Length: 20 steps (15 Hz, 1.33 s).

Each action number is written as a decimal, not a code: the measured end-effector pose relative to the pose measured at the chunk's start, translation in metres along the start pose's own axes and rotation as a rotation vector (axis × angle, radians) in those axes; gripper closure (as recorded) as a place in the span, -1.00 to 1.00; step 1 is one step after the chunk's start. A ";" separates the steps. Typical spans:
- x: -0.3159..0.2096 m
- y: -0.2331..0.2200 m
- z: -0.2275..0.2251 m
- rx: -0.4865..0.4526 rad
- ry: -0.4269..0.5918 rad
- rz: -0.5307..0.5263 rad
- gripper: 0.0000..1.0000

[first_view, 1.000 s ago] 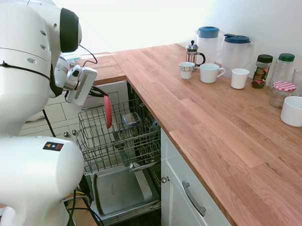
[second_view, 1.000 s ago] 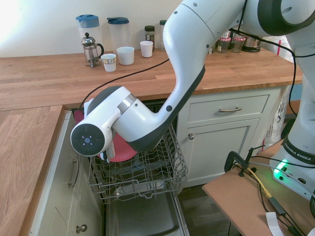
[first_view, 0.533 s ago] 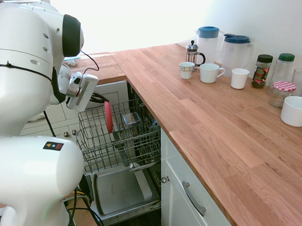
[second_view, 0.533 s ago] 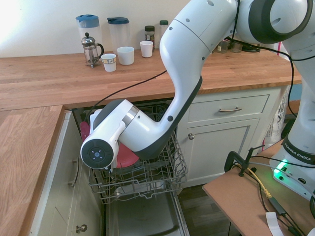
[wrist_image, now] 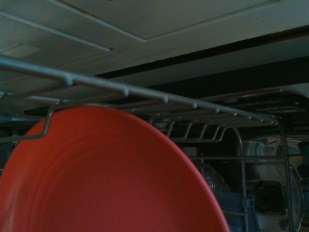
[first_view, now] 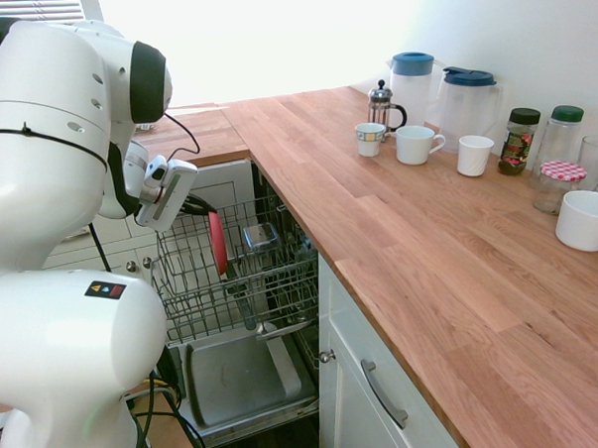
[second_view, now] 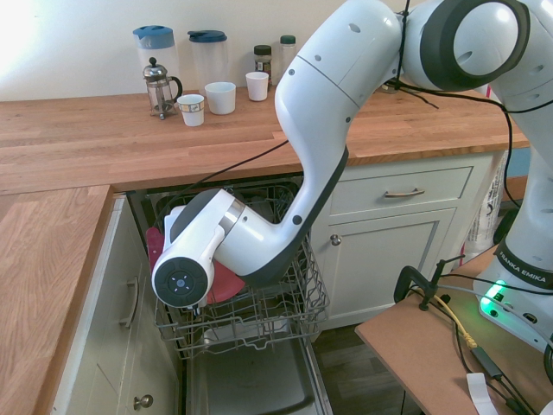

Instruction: Put the plate in the dishwasher

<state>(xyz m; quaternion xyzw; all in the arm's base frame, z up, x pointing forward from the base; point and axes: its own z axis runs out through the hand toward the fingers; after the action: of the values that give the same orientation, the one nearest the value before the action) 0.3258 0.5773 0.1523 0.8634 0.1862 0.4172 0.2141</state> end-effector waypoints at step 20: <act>-0.002 -0.012 -0.010 0.098 0.003 0.018 -1.00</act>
<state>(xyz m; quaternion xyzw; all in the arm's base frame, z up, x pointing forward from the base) 0.3146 0.5885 0.1498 0.8738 0.1990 0.4107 0.1677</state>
